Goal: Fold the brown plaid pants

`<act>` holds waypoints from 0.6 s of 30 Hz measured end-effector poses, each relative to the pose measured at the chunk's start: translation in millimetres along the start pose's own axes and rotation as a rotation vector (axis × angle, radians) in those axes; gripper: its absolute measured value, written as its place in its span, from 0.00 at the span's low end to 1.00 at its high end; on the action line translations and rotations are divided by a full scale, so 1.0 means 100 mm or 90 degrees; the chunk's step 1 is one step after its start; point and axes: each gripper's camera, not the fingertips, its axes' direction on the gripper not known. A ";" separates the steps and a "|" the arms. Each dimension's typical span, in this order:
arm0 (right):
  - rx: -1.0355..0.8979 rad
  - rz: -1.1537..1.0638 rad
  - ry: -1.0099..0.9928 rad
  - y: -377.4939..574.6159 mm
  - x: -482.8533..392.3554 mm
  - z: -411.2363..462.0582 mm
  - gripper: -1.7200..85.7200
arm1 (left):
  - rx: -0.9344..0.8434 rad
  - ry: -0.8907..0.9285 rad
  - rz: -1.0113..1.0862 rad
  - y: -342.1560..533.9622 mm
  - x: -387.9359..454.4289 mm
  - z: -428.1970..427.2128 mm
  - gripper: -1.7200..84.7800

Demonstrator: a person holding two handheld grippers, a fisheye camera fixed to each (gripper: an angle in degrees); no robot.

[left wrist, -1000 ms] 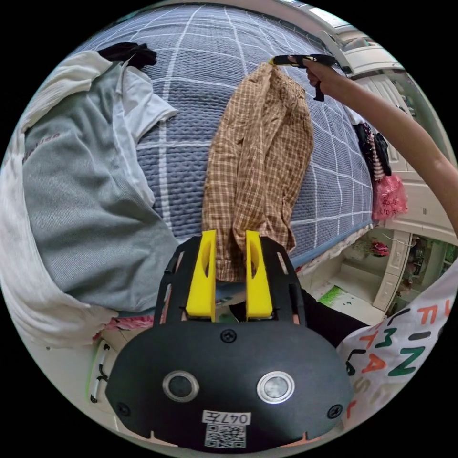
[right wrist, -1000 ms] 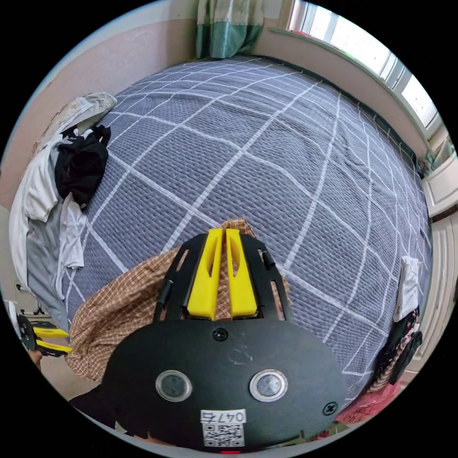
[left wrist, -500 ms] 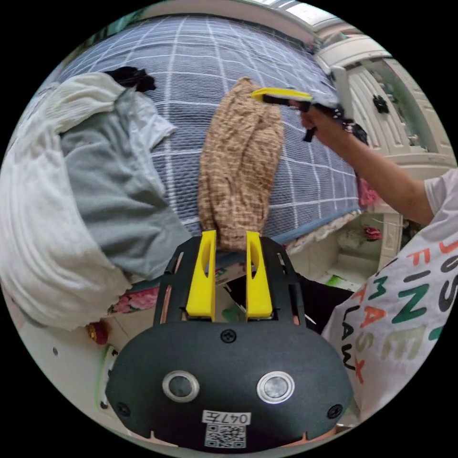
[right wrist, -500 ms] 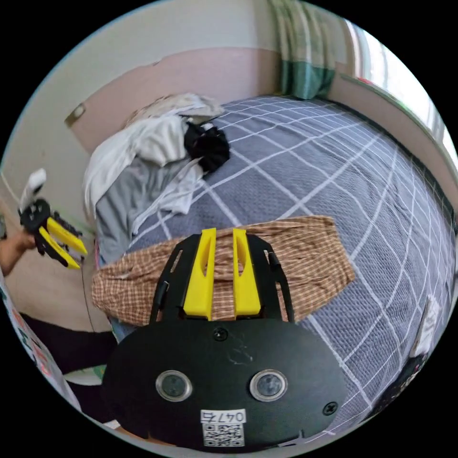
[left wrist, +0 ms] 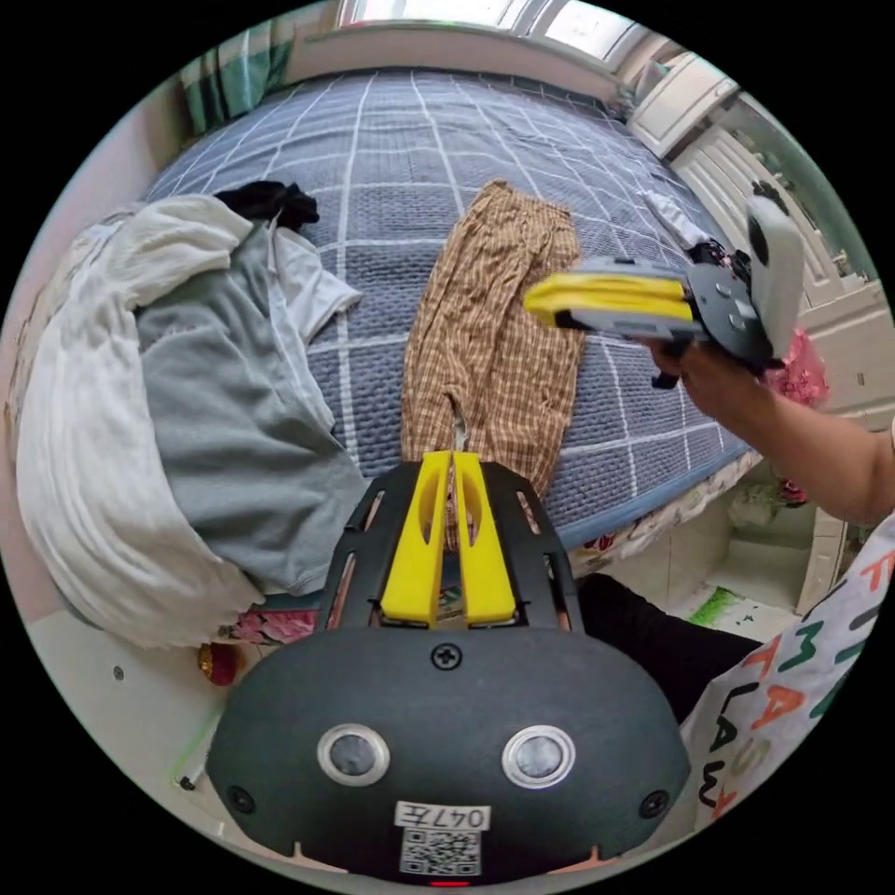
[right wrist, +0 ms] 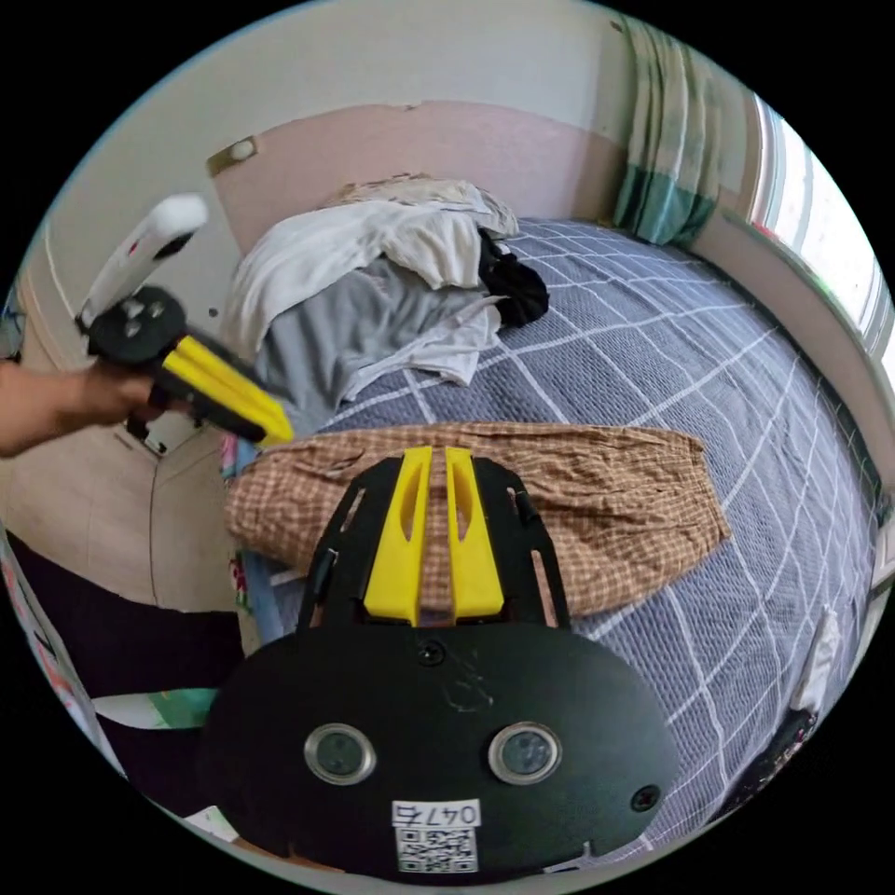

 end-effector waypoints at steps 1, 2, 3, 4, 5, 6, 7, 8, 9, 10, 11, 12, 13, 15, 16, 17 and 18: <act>-0.007 -0.017 0.003 0.09 -0.12 -0.05 0.03 | 0.004 -0.006 0.018 -0.03 0.05 -0.01 0.01; -0.010 -0.025 0.003 0.13 -0.18 -0.06 0.02 | 0.002 -0.016 0.039 -0.06 0.11 0.02 0.01; -0.018 -0.039 -0.001 0.22 -0.30 -0.05 0.02 | 0.000 -0.027 0.047 -0.08 0.13 0.04 0.01; -0.035 -0.048 -0.011 0.31 -0.40 0.01 0.02 | 0.001 -0.055 0.065 -0.14 0.18 0.10 0.01; -0.043 -0.052 -0.020 0.36 -0.44 0.05 0.02 | 0.003 -0.079 0.087 -0.20 0.22 0.18 0.01; -0.061 -0.055 -0.038 0.45 -0.52 0.16 0.02 | -0.001 -0.083 0.095 -0.23 0.23 0.23 0.01; -0.091 -0.060 -0.046 0.54 -0.60 0.30 0.02 | -0.021 -0.080 0.104 -0.30 0.23 0.35 0.01; -0.108 -0.061 -0.047 0.59 -0.63 0.37 0.02 | -0.046 -0.069 0.101 -0.36 0.20 0.48 0.01; -0.126 -0.051 -0.035 0.69 -0.66 0.48 0.02 | -0.063 -0.063 0.094 -0.38 0.18 0.55 0.01; -0.115 -0.033 -0.030 0.75 -0.65 0.50 0.02 | -0.084 -0.051 0.081 -0.40 0.14 0.65 0.01; -0.113 -0.025 -0.034 0.76 -0.62 0.49 0.02 | -0.077 -0.036 0.071 -0.39 0.10 0.66 0.01; -0.117 -0.010 -0.047 0.73 -0.56 0.43 0.02 | -0.073 -0.029 0.065 -0.39 0.09 0.64 0.01; -0.097 0.004 -0.041 0.69 -0.48 0.30 0.02 | -0.060 -0.023 0.047 -0.38 0.06 0.57 0.01; -0.032 0.013 -0.007 0.63 -0.31 -0.03 0.02 | -0.024 -0.037 0.035 -0.37 0.07 0.37 0.01; -0.006 0.005 0.025 0.59 -0.15 -0.22 0.02 | 0.000 -0.042 0.042 -0.39 0.12 0.21 0.01; -0.001 -0.001 0.043 0.59 -0.06 -0.30 0.02 | 0.022 -0.032 0.052 -0.43 0.18 0.08 0.01; 0.000 0.003 0.084 0.60 0.17 -0.39 0.02 | 0.031 -0.020 0.060 -0.47 0.22 0.03 0.01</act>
